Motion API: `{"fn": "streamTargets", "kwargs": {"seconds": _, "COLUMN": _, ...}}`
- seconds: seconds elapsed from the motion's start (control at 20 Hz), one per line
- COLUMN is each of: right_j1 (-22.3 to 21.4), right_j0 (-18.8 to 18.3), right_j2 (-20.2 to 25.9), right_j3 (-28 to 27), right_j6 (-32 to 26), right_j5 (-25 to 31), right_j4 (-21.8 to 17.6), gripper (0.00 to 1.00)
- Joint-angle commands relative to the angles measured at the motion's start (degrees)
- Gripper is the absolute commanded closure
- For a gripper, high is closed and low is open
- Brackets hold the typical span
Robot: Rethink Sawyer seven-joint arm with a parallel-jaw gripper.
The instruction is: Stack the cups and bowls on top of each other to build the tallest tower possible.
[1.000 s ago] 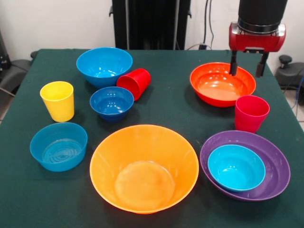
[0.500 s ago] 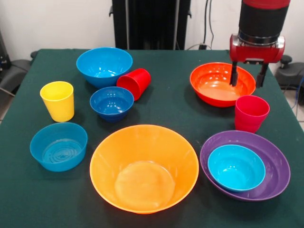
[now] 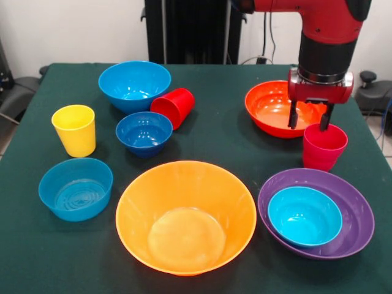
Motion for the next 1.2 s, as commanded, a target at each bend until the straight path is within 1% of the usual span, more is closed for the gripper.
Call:
{"fn": "streamTargets", "kwargs": {"seconds": 0.05, "right_j1": 1.89, "right_j0": 2.54, "right_j2": 1.23, "right_j3": -1.48, "right_j6": 10.73, "right_j5": -1.82, "right_j4": 1.5, "gripper": 0.0}}
{"fn": "streamTargets", "kwargs": {"seconds": 0.5, "right_j1": -2.86, "right_j0": 5.38, "right_j2": -1.24, "right_j3": 1.65, "right_j6": 13.27, "right_j5": 1.28, "right_j4": 2.5, "gripper": 0.0}}
{"fn": "streamTargets", "kwargs": {"seconds": 0.7, "right_j1": -7.26, "right_j0": 7.27, "right_j2": -2.98, "right_j3": 3.75, "right_j6": 14.69, "right_j5": 4.99, "right_j4": 2.89, "gripper": 0.0}}
{"fn": "streamTargets", "kwargs": {"seconds": 0.8, "right_j1": -8.55, "right_j0": 7.77, "right_j2": -3.4, "right_j3": 4.37, "right_j6": 15.01, "right_j5": 5.84, "right_j4": 3.01, "gripper": 0.0}}
{"fn": "streamTargets", "kwargs": {"seconds": 1.0, "right_j1": -8.98, "right_j0": 7.15, "right_j2": -2.82, "right_j3": 4.51, "right_j6": 14.23, "right_j5": 5.92, "right_j4": 3.24, "gripper": 0.0}}
{"fn": "streamTargets", "kwargs": {"seconds": 1.2, "right_j1": -10.52, "right_j0": 7.02, "right_j2": -2.97, "right_j3": 4.5, "right_j6": 13.81, "right_j5": 8.08, "right_j4": 3.5, "gripper": 0.0}}
